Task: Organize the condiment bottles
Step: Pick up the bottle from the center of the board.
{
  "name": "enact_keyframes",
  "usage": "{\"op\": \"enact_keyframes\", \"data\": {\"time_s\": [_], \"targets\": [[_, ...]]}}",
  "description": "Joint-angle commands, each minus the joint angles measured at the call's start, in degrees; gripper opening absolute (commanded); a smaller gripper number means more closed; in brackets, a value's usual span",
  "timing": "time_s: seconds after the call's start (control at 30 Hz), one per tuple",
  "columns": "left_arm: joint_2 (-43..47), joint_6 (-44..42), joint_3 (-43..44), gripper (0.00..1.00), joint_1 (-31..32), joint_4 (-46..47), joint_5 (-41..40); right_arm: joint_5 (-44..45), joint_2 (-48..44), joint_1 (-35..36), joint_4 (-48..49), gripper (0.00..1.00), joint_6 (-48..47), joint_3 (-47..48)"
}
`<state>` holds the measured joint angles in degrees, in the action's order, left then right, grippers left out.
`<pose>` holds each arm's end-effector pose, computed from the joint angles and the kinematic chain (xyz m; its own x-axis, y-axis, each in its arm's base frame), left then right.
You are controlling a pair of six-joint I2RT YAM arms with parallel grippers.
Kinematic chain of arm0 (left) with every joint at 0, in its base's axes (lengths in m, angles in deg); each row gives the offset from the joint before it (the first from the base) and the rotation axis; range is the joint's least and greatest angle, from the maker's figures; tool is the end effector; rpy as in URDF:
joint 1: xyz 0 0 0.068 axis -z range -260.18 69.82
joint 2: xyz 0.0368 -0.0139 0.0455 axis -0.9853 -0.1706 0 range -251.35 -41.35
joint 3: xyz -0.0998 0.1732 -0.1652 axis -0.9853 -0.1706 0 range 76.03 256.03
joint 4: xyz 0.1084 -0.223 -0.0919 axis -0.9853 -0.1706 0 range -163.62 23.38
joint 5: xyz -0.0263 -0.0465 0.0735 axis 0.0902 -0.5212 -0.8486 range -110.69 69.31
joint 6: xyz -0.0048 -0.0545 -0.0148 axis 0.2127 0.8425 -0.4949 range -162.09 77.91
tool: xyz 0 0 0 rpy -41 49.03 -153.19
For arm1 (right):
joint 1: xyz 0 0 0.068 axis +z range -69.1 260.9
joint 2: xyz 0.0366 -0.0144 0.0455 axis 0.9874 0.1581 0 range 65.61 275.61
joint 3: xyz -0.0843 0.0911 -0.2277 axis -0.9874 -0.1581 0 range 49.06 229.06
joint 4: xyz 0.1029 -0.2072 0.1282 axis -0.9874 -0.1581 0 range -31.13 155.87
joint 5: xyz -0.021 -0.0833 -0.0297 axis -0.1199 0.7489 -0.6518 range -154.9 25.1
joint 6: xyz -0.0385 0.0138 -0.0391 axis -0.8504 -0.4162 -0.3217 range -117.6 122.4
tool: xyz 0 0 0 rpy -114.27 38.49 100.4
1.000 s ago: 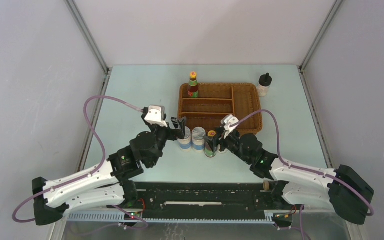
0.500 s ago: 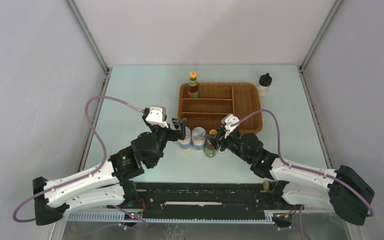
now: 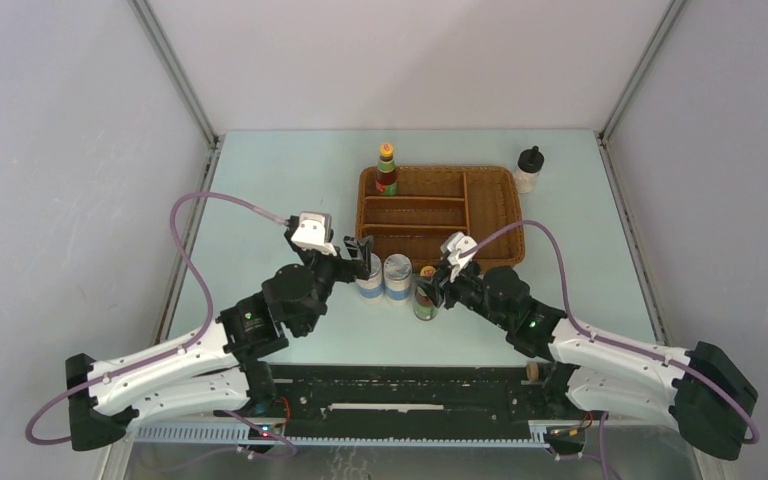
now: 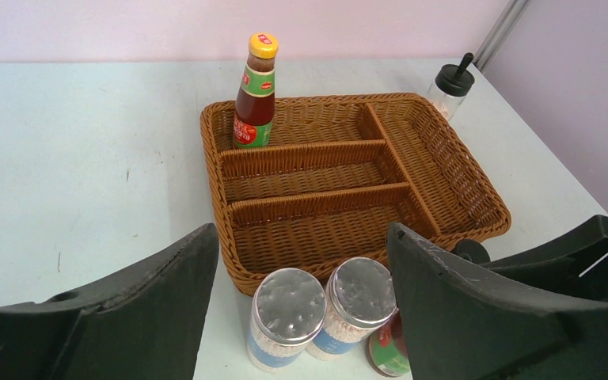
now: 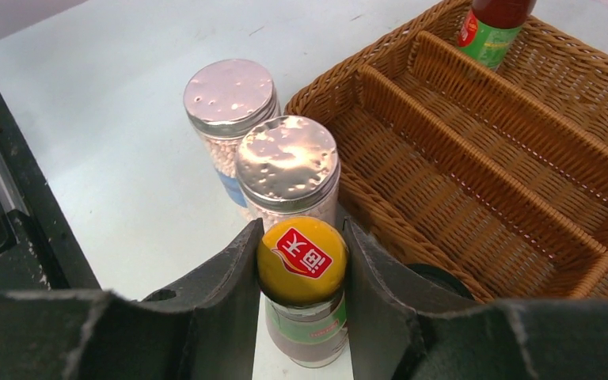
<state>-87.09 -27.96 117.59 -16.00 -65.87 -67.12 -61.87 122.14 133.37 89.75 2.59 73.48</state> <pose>0.1123 -0.1661 0.3282 -0.0999 -0.1799 -0.9786 0.2897 0.9356 -0.2016 0.1458 0.1864 0.2248 -0.0897 -0.1115 -0.9897 -0.7597 0.6502 -0.0044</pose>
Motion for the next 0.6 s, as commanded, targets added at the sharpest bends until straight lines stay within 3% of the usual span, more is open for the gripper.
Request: {"op": "enact_keyframes", "data": {"time_s": [0.0, 0.57], "targets": [[0.7, 0.5, -1.2, 0.82, 0.3, 1.7, -1.8, -1.3, -3.1, 2.4, -4.0, 0.0, -2.9, 5.3], [0.9, 0.6, -0.1, 0.82, 0.3, 0.4, -2.4, 3.9, -10.2, 11.1, -17.1, 0.0, -7.9, 20.8]]}}
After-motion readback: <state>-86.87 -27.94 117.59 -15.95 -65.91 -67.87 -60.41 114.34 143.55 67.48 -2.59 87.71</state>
